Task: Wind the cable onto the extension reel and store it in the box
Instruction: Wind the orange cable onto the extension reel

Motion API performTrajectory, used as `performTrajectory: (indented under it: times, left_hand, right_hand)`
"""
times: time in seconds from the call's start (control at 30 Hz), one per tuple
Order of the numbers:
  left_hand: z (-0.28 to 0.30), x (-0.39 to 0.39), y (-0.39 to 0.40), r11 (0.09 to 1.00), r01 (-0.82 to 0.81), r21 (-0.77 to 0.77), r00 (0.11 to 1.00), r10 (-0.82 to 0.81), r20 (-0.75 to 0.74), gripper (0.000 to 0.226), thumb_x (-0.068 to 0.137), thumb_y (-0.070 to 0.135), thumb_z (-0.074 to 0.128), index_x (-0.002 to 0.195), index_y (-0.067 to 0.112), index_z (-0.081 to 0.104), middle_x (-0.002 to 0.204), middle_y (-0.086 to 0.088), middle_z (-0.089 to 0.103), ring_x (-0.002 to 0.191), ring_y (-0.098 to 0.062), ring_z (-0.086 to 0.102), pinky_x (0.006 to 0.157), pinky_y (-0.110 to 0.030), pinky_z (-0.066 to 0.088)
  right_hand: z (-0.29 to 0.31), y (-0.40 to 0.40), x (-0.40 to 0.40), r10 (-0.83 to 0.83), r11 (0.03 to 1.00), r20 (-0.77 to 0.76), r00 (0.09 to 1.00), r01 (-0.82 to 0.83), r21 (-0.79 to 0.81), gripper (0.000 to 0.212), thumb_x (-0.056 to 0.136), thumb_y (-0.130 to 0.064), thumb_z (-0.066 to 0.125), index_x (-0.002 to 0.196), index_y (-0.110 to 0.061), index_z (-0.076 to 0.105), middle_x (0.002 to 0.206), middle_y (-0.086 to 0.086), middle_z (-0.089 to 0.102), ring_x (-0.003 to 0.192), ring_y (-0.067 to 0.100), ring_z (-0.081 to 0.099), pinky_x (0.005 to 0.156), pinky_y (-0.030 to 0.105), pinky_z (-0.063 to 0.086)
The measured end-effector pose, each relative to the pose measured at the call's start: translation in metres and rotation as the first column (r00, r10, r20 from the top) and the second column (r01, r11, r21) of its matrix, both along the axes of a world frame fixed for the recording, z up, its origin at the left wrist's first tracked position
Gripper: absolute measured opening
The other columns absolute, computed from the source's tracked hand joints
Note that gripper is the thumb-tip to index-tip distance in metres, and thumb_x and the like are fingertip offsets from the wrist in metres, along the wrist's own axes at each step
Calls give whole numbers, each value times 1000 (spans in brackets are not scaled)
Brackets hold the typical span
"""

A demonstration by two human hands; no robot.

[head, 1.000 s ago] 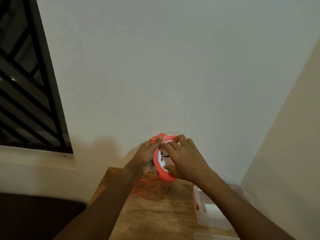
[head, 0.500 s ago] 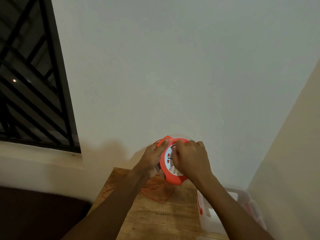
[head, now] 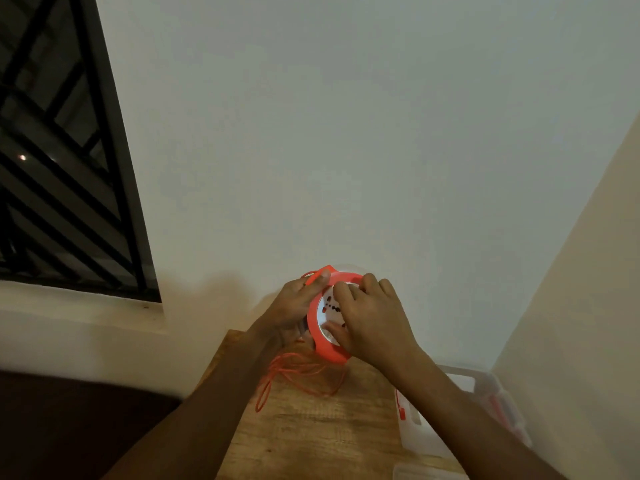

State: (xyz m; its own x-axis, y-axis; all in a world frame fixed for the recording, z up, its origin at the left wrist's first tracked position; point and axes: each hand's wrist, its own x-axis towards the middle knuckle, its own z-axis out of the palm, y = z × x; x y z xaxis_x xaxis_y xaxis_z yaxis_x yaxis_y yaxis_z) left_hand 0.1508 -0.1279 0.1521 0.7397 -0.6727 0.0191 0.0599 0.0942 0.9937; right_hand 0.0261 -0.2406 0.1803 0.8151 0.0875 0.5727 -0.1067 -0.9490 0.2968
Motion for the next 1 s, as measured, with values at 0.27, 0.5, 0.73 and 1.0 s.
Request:
performTrajectory:
  times: [0.27, 0.5, 0.73, 1.0]
  left_hand:
    - [2, -7, -10, 999, -4, -46, 997, 0, -80, 48, 94, 52, 59, 121, 14, 69, 111, -13, 78, 96, -32, 76, 88, -45, 62]
    - [1, -7, -7, 995, 19, -103, 986, -36, -164, 48, 97, 48, 58, 125, 11, 68, 117, -16, 75, 104, -34, 73, 94, -48, 59]
    - [3, -4, -8, 996, 91, 18, 995, -90, -42, 55, 90, 57, 57, 129, 17, 63, 115, -10, 76, 101, -33, 74, 91, -45, 61]
    - [0, -17, -13, 999, 45, 24, 996, -43, -79, 47, 97, 49, 56, 123, 12, 68, 111, -14, 78, 98, -37, 75, 88, -49, 62]
  right_hand:
    - [5, -12, 11, -216, 953, 92, 972, 189, 236, 32, 83, -46, 58, 82, -15, 65, 60, 3, 66, 53, 24, 61, 66, 36, 48]
    - [2, -13, -2, 149, 971, 49, 988, -155, 180, 24, 72, -25, 68, 92, -14, 67, 90, 5, 71, 81, 26, 64, 66, 39, 55]
    - [-5, -12, -12, 75, 997, -54, 996, -74, 19, 52, 66, -43, 76, 108, -15, 62, 105, 6, 69, 95, 30, 56, 73, 42, 53]
    - [4, -16, -7, -212, 959, 66, 975, 195, 206, 45, 84, -58, 51, 91, -17, 67, 70, 2, 71, 62, 24, 64, 70, 37, 50]
